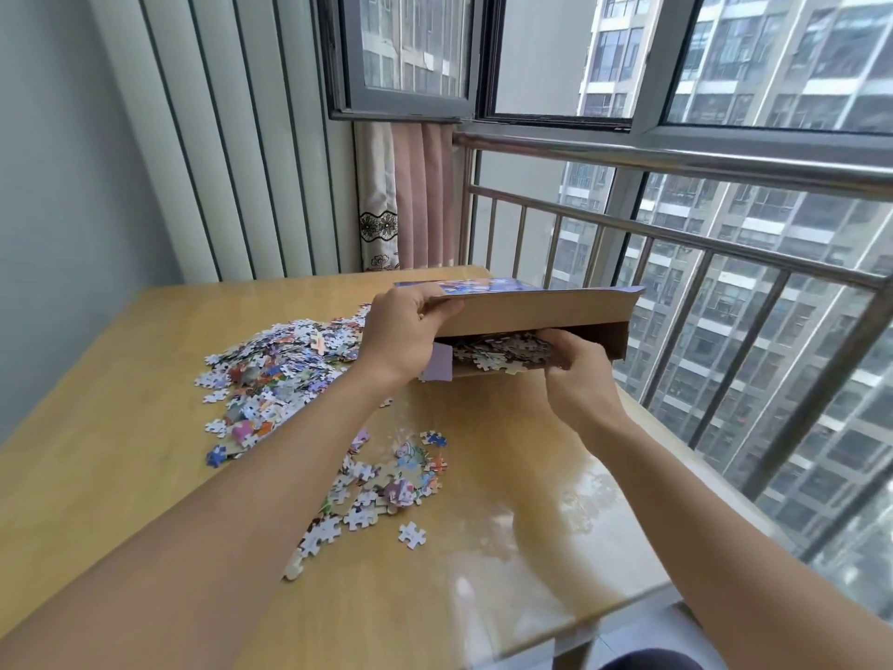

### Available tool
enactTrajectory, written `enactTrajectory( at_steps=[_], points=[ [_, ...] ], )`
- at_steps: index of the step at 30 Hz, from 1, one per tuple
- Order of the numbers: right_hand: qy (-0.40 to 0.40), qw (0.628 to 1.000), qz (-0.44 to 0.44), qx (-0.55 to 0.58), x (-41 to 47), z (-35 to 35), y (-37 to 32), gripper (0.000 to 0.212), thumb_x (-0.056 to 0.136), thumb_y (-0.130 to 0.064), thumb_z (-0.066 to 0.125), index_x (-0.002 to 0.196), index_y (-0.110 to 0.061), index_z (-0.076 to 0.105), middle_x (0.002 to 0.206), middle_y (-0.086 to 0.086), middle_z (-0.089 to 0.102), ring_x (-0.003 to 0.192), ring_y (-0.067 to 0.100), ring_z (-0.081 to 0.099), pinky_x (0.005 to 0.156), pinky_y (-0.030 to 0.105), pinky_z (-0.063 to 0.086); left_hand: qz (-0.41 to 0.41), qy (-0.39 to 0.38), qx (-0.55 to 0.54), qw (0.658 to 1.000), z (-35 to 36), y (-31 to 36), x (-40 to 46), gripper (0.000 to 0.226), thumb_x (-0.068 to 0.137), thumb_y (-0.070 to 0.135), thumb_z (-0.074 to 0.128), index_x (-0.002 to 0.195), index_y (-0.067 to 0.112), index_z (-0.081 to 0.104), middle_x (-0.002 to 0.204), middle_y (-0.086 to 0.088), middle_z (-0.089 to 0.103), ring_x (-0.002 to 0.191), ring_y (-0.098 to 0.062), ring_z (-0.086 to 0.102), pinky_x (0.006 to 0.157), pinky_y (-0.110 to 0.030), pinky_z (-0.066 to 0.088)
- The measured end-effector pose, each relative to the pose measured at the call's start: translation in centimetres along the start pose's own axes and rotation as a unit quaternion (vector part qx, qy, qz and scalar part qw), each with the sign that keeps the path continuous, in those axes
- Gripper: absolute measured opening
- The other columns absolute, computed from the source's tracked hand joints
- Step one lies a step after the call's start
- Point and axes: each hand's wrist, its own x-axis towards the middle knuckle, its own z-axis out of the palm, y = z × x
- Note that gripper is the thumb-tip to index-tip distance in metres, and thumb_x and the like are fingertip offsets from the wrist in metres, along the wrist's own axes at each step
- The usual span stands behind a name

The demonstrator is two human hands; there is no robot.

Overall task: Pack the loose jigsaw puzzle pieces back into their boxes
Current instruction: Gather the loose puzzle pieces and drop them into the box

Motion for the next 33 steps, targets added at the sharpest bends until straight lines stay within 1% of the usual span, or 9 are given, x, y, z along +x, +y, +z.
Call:
enactTrajectory(
  at_steps=[5,8,10,13,15,21,24,29,33],
  points=[
    [-0.091,0.978,-0.089,-0.165,1.1,-0.9,-0.1,0.050,0.088,0.006,0.053,0.132,-0.013,0.065,0.129,0.001,0.066,0.112,0.014,0.057,0.090,0.020,0.040,-0.003,-0.002,-0.006,1.000,0.2,0.1,-0.1,0.017,0.093,0.024,0.068,0.095,0.010,0.077,0.082,-0.007,0.073,0.079,-0.028,0.063,0.071,-0.037,0.047],
    [-0.107,0.937,-0.216,-0.253,1.2,-1.5,0.3,0.045,0.092,0.003,0.053,0.131,-0.015,0.067,0.131,0.001,0.067,0.122,0.022,0.060,0.102,0.031,0.047,-0.002,0.003,-0.004,1.000,0.1,0.1,-0.2,0.015,0.094,0.023,0.067,0.094,0.012,0.077,0.078,-0.005,0.071,0.072,-0.022,0.059,0.066,-0.033,0.044],
    [-0.147,0.896,-0.271,-0.320,0.3,-1.6,0.5,0.040,0.100,-0.018,0.054,0.139,-0.020,0.060,0.139,-0.003,0.062,0.126,0.020,0.059,0.105,0.039,0.048,-0.002,0.005,-0.001,1.000,-0.1,0.2,0.0,0.015,0.094,0.024,0.067,0.094,0.013,0.077,0.077,-0.001,0.071,0.073,-0.020,0.059,0.067,-0.031,0.043],
    [-0.211,0.852,-0.258,-0.403,-0.5,-0.9,0.7,0.061,0.102,-0.058,0.039,0.155,-0.028,0.034,0.158,-0.004,0.040,0.139,0.020,0.045,0.111,0.039,0.039,-0.011,0.005,-0.003,1.000,-0.4,0.1,0.4,0.017,0.094,0.027,0.067,0.094,0.014,0.078,0.081,-0.004,0.073,0.082,-0.029,0.064,0.072,-0.038,0.051],
    [-0.216,0.852,-0.243,-0.410,0.3,-0.6,0.4,0.073,0.099,-0.068,0.031,0.159,-0.027,0.023,0.162,-0.001,0.032,0.144,0.022,0.037,0.112,0.039,0.034,-0.006,0.001,-0.004,1.000,-0.6,0.3,0.5,0.016,0.094,0.028,0.067,0.095,0.016,0.078,0.082,-0.005,0.073,0.084,-0.030,0.065,0.076,-0.043,0.053],
    [-0.285,0.860,-0.152,-0.396,5.6,0.0,-0.7,0.080,0.088,-0.084,0.025,0.150,-0.036,0.040,0.147,0.002,0.053,0.126,0.023,0.052,0.102,0.037,0.043,-0.009,0.000,-0.027,1.000,-0.9,1.4,0.8,0.014,0.093,0.027,0.068,0.100,0.021,0.078,0.091,0.004,0.075,0.091,-0.019,0.068,0.085,-0.038,0.054],
    [-0.288,0.861,-0.138,-0.395,6.4,-0.3,-1.1,0.079,0.087,-0.082,0.034,0.150,-0.034,0.040,0.143,0.002,0.054,0.123,0.024,0.052,0.100,0.036,0.043,-0.014,0.000,-0.032,0.999,-1.1,1.4,0.9,0.013,0.094,0.027,0.067,0.101,0.023,0.078,0.091,0.006,0.074,0.091,-0.019,0.066,0.085,-0.035,0.053],
    [-0.204,0.844,-0.280,-0.410,3.7,0.9,-1.0,0.060,0.090,-0.064,0.056,0.139,-0.030,0.056,0.132,-0.006,0.063,0.113,0.021,0.061,0.090,0.041,0.054,-0.022,0.001,-0.036,0.999,-1.2,0.9,1.1,0.014,0.094,0.027,0.067,0.101,0.022,0.078,0.087,0.007,0.073,0.085,-0.017,0.062,0.078,-0.028,0.048],
    [-0.156,0.856,-0.334,-0.362,2.8,0.6,-1.1,0.027,0.092,-0.026,0.054,0.112,-0.025,0.074,0.101,-0.005,0.074,0.087,0.022,0.068,0.072,0.041,0.057,-0.019,-0.021,-0.026,0.999,-0.4,1.3,0.5,0.016,0.094,0.025,0.068,0.103,0.017,0.078,0.081,0.013,0.073,0.083,-0.008,0.066,0.074,-0.024,0.049]
  ],
)
